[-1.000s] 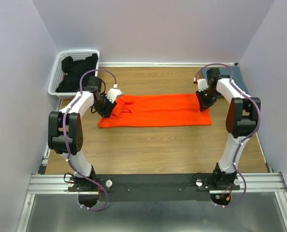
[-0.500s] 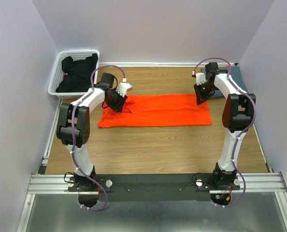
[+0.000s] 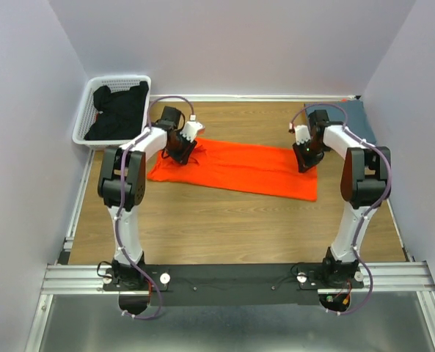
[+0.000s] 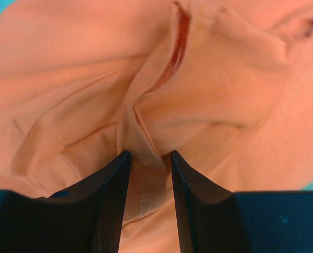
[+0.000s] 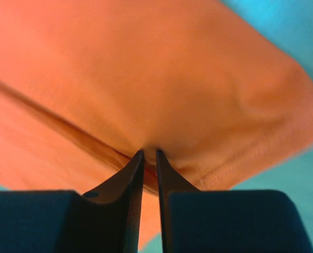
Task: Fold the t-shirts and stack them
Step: Fold the tshirt
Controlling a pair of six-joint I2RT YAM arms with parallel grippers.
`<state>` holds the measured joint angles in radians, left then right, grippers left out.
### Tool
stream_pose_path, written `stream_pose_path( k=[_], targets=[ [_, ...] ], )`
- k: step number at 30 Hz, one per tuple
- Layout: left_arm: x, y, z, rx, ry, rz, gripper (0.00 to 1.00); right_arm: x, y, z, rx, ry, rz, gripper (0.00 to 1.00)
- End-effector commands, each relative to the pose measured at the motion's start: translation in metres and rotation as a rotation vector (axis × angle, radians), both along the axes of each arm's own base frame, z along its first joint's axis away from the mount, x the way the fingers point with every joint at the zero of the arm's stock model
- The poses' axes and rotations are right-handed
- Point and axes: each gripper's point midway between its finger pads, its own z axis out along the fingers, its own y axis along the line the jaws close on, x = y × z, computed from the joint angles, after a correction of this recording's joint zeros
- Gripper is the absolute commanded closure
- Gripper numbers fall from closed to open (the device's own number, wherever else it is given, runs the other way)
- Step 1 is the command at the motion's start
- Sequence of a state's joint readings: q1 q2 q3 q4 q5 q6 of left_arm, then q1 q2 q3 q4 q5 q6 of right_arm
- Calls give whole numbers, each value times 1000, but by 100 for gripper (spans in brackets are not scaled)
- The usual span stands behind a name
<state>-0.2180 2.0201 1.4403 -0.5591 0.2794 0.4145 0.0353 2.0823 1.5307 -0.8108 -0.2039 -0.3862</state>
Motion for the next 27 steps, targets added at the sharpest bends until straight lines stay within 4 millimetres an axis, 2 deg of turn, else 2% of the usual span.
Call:
stream_pose_path(
  k=[1, 2, 3, 4, 5, 6, 7, 8, 9, 10, 11, 13, 16, 17, 19, 20, 22, 23, 24, 27],
  targets=[
    [12, 21, -54, 120, 106, 31, 55, -91, -6, -35, -91, 211, 79, 78],
    [43, 14, -46, 106, 58, 36, 55, -105, 1, -32, -85, 224, 101, 78],
    [59, 8, -37, 84, 35, 38, 55, -132, 17, -26, -82, 231, 164, 78],
    [68, 2, -26, 63, 35, 31, 55, -145, 28, -21, -73, 229, 208, 78],
    [105, -13, 9, 10, -62, 26, 55, -162, 54, -12, -47, 239, 288, 78],
    [118, -21, 29, -27, -97, 18, 54, -168, 66, -2, -23, 235, 295, 78],
    [124, -29, 48, -63, -121, 4, 52, -168, 74, 11, 5, 218, 301, 77],
    [140, -35, 86, -91, -212, 2, 51, -152, 82, 31, 24, 181, 290, 76],
    [142, -38, 101, -107, -241, 3, 50, -142, 81, 39, 10, 160, 268, 77],
    [147, -39, 116, -119, -285, 9, 49, -122, 84, 52, 4, 105, 260, 76],
    [141, -38, 133, -126, -310, 15, 49, -112, 79, 56, -28, 77, 259, 76],
    [135, -35, 140, -132, -325, 36, 49, -98, 75, 56, -55, 53, 265, 76],
    [108, -34, 124, -139, -248, 43, 49, -87, 76, 42, -75, 76, 275, 78],
    [93, -35, 110, -150, -199, 44, 49, -85, 78, 34, -71, 91, 280, 78],
    [83, -39, 100, -179, -168, 48, 49, -82, 80, 27, -64, 100, 280, 78],
    [69, -41, 86, -187, -122, 55, 49, -81, 81, 20, -65, 114, 280, 78],
    [64, -46, 75, -187, -104, 81, 55, -81, 82, 14, -63, 129, 281, 80],
    [58, -46, 62, -175, -75, 85, 57, -82, 82, 11, -61, 134, 282, 81],
    [55, -49, 56, -172, -59, 85, 63, -87, 81, 5, -62, 156, 279, 82],
    [51, -54, 36, -162, -11, 93, 70, -97, 81, -6, -66, 180, 286, 85]
  ],
)
